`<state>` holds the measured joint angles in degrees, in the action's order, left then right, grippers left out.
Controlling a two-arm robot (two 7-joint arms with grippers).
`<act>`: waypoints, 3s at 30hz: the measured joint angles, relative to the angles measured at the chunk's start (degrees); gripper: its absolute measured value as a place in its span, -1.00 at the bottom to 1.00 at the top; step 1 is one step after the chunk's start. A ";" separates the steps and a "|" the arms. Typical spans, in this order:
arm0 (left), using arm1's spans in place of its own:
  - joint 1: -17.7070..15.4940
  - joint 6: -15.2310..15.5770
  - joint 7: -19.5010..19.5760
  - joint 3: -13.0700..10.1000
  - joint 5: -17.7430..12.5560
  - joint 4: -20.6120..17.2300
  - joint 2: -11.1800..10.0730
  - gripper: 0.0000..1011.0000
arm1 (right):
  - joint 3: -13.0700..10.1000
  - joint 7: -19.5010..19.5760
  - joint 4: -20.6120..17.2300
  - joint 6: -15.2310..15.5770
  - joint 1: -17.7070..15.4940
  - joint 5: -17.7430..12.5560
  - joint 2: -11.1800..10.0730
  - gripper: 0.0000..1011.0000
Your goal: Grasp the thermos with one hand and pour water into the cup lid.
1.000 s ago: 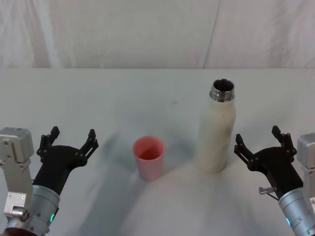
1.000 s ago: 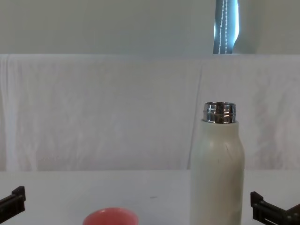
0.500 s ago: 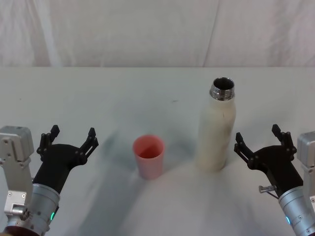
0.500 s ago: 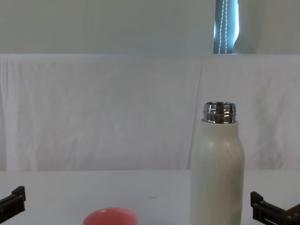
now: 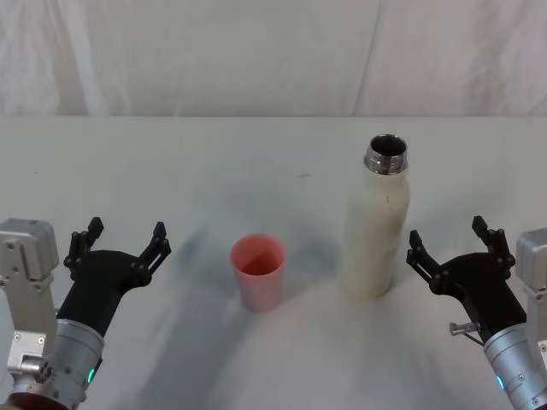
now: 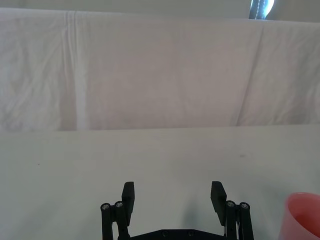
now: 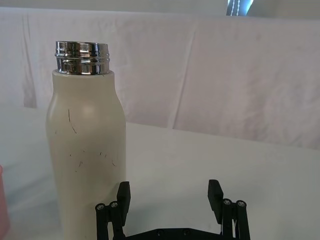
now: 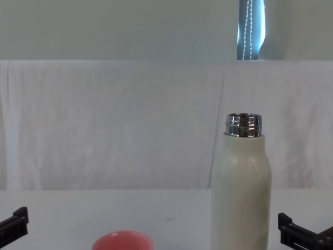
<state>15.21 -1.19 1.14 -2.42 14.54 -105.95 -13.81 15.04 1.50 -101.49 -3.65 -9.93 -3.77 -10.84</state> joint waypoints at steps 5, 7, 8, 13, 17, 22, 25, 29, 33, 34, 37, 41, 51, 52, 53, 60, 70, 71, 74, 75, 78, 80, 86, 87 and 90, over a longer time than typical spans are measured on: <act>0.00 0.00 0.00 0.00 0.00 0.00 0.00 0.98 | 0.00 0.00 0.00 0.00 0.00 0.00 0.00 0.98; 0.00 0.00 0.00 0.00 0.00 0.00 0.00 0.98 | 0.00 0.00 0.00 0.00 0.00 0.00 0.00 0.98; 0.00 0.00 0.00 0.00 0.00 0.00 0.00 0.98 | 0.00 0.00 0.00 0.00 0.00 0.00 0.00 0.98; 0.00 0.00 0.00 0.00 0.00 0.00 0.00 0.98 | 0.00 0.00 0.00 0.00 0.00 0.00 0.00 0.98; 0.00 0.00 0.00 0.00 0.00 0.00 0.00 0.98 | 0.00 0.00 0.00 0.00 0.00 0.00 0.00 0.98; 0.00 0.00 0.00 0.00 0.00 0.00 0.00 0.98 | 0.00 0.00 0.00 0.00 0.00 0.00 0.00 0.98; 0.00 0.00 0.00 0.00 0.00 0.00 0.00 0.98 | -0.22 -0.24 0.00 0.00 -0.20 0.10 0.27 0.98; 0.00 0.00 0.00 0.00 0.00 0.00 0.00 0.98 | -0.57 -1.47 -0.43 0.00 -0.86 0.23 0.89 0.98; 0.00 0.00 0.00 0.00 0.00 0.00 0.00 0.98 | -0.75 -2.57 -0.97 -0.22 -1.67 0.40 1.33 0.98; 0.00 0.00 0.00 0.00 0.00 0.00 0.00 0.98 | -0.76 -2.76 -1.06 -0.28 -1.82 0.43 1.37 0.98; 0.00 0.00 0.00 0.00 0.00 0.00 0.00 0.98 | -0.85 -3.68 -1.62 -0.56 -2.51 0.57 1.59 0.98; 0.00 0.00 0.00 0.00 0.00 0.00 0.00 0.98 | -0.96 -4.89 -2.32 -1.03 -3.34 0.58 1.82 0.98; 0.00 0.00 0.00 0.00 0.00 0.00 0.00 0.98 | -0.58 -9.07 -3.07 -1.83 -4.72 -0.16 2.60 0.98; 0.00 0.00 0.00 0.00 0.00 0.00 0.00 0.98 | -0.53 -9.28 -3.00 -1.85 -4.68 -0.21 2.66 0.98; 0.00 0.00 0.00 0.00 0.00 0.00 0.00 0.98 | -0.48 -9.51 -2.95 -1.86 -4.62 -0.24 2.72 0.98; 0.00 0.00 0.00 0.00 0.00 0.00 0.00 0.98 | 0.22 -10.87 -2.27 -1.89 -3.78 -0.27 2.84 0.98; 0.00 0.00 0.00 0.00 0.00 0.00 0.00 0.98 | 1.07 -11.86 -0.92 -1.46 -1.99 0.18 2.80 0.98; 0.00 0.00 0.00 0.00 0.00 0.00 0.00 0.98 | 1.08 -11.95 -0.62 -1.43 -1.67 0.18 2.83 0.98; 0.00 0.00 0.00 0.00 0.00 0.00 0.00 0.98 | 1.15 -12.09 -0.10 -1.31 -1.03 0.15 2.92 0.98; 0.00 0.00 0.00 0.00 0.00 0.00 0.00 0.98 | 1.16 -12.10 -0.03 -1.29 -0.93 0.15 2.93 0.98; 0.00 0.00 0.00 0.00 0.00 0.00 0.00 0.98 | 1.23 -12.18 0.55 -1.26 -0.23 0.09 3.07 0.98; 0.00 0.00 0.00 0.00 0.00 0.00 0.00 0.98 | 1.33 -12.24 0.93 -1.24 0.24 0.03 3.15 0.98; 0.00 0.00 0.00 0.00 0.00 0.00 0.00 0.98 | 1.43 -12.29 1.64 -1.22 1.06 -0.22 3.35 0.98; 0.00 0.00 0.00 0.00 0.00 0.00 0.00 0.98 | 1.44 -12.31 1.84 -1.22 1.27 -0.38 3.43 0.98; 0.00 0.00 0.00 0.00 0.00 0.00 0.00 0.98 | 1.44 -12.41 2.27 -1.22 1.70 -0.68 3.57 0.98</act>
<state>15.21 -1.19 1.14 -2.41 14.54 -105.95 -13.80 16.49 -10.91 -99.22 -4.86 -8.23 -4.45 -7.27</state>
